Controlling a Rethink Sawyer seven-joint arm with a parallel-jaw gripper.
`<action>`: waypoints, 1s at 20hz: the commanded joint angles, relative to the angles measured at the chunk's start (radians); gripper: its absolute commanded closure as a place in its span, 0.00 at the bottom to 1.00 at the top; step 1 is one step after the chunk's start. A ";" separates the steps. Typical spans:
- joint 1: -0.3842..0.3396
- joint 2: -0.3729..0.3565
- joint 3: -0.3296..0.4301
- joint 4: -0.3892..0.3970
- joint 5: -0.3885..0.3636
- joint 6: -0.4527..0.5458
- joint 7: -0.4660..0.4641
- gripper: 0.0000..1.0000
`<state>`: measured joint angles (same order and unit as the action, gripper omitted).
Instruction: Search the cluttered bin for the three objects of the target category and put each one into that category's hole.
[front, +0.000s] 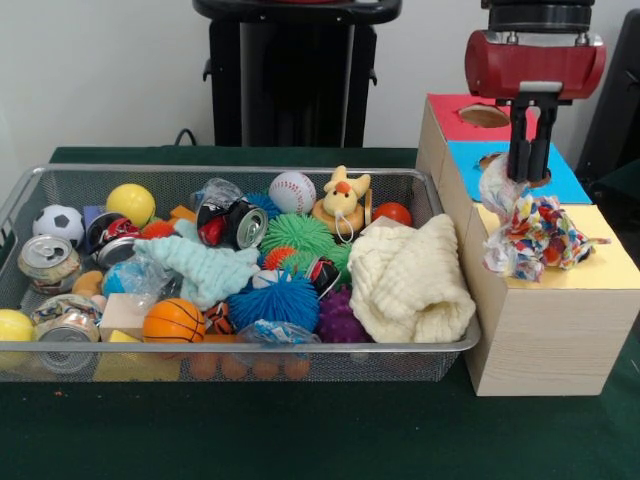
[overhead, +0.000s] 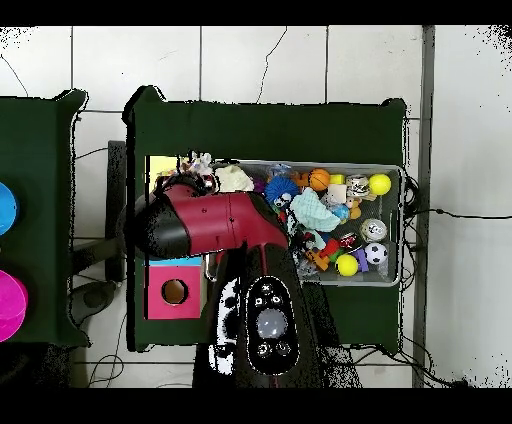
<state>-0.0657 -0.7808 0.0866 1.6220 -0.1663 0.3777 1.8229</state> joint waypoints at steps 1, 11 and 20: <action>0.012 0.072 -0.045 0.050 0.029 -0.075 0.225 1.00; 0.014 0.077 -0.039 0.035 0.032 -0.180 0.191 1.00; 0.013 0.131 -0.007 0.035 0.056 -0.222 0.183 1.00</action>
<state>-0.0428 -0.7239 0.0409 1.6217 -0.1492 0.1709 1.8229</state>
